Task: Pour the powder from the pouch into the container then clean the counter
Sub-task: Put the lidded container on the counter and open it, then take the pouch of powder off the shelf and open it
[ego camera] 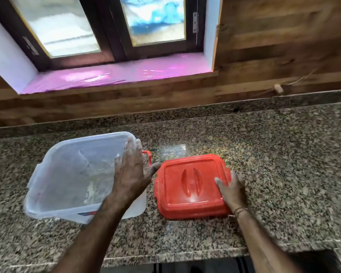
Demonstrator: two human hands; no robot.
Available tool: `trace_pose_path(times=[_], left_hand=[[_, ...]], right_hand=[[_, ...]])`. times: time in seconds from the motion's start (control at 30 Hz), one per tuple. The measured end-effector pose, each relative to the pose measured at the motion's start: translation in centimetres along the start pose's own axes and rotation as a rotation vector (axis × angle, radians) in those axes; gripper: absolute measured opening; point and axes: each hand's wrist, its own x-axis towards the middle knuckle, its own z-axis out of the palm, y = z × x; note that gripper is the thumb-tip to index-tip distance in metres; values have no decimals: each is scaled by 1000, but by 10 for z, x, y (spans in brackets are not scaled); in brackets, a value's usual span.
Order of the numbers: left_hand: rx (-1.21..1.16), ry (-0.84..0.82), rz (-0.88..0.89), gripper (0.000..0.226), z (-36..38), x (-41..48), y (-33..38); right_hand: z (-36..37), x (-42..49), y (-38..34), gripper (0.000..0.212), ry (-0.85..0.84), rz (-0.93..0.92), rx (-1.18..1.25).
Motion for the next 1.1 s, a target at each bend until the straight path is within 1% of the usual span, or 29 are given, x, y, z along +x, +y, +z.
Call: trace_pose_path(times=[0.07,0.1,0.23,0.33,0.43,0.57,0.7,0.77,0.83,0.9,1.03,1.1], left_hand=[[0,18,-5,115,0,-1,1],[-1,19,-7,115,-1,-1,2],[-10,15,-11,114,-4,-1,1],[-25,14,-2,106,-8,-3,-1],[-65,44,36,98,-16,-9,-8],[-49,103,74,90,-37,-23,-36],[-50,197,39,86,-74,-50,-95],[-53,240,-8,90,-99,-71,-140],[-63,299,-43,98,-124,-92,-189],[-81,352,-86,100,-149,-113,-238],[-72,441,-181,100,-196,-147,-325],[-40,457,-216,95,-219,-156,-359]], right_hand=[[5,-2,-1,64,60,-14,-99],[6,-4,-2,60,68,-10,-124],[11,-9,3,64,67,-4,-197],[8,-22,-8,63,128,-26,-210],[6,-42,-36,61,176,-74,-156],[9,-73,-104,51,233,-264,-3],[25,-119,-201,40,290,-503,160],[44,-156,-255,40,282,-642,229],[69,-195,-302,38,235,-781,250],[99,-231,-342,33,162,-893,216],[162,-293,-413,31,-11,-1052,109],[187,-315,-445,31,-73,-1121,72]])
